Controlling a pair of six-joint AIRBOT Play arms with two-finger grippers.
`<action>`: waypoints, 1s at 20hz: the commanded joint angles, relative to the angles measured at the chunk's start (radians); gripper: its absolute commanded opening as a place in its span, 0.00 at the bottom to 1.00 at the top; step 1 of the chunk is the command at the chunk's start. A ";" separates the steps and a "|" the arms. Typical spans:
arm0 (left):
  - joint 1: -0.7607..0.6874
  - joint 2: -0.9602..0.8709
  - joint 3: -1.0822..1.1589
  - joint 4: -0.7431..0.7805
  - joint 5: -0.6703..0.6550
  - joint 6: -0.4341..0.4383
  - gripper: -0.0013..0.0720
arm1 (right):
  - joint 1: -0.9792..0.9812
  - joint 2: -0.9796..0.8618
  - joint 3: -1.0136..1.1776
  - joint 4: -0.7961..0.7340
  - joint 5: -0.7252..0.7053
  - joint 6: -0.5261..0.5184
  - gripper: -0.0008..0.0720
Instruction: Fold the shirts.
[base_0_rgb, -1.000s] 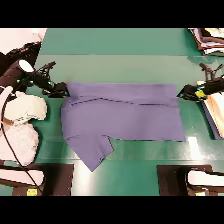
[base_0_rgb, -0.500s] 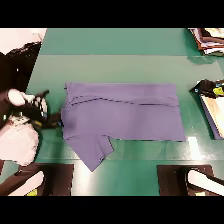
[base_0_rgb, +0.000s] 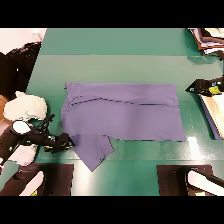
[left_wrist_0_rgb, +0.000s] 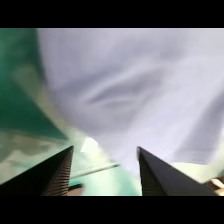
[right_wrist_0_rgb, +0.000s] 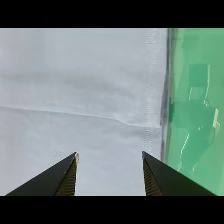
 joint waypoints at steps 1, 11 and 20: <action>0.000 0.007 -0.050 -0.094 0.121 0.055 0.67 | 0.019 0.001 0.000 0.001 0.005 0.001 0.63; 0.000 0.008 -0.049 -0.134 0.110 0.142 0.05 | -0.090 0.017 -0.032 -0.038 0.217 0.001 0.60; 0.000 0.008 0.020 -0.135 0.096 0.212 0.05 | -0.435 0.199 -0.631 -0.079 0.118 0.000 0.63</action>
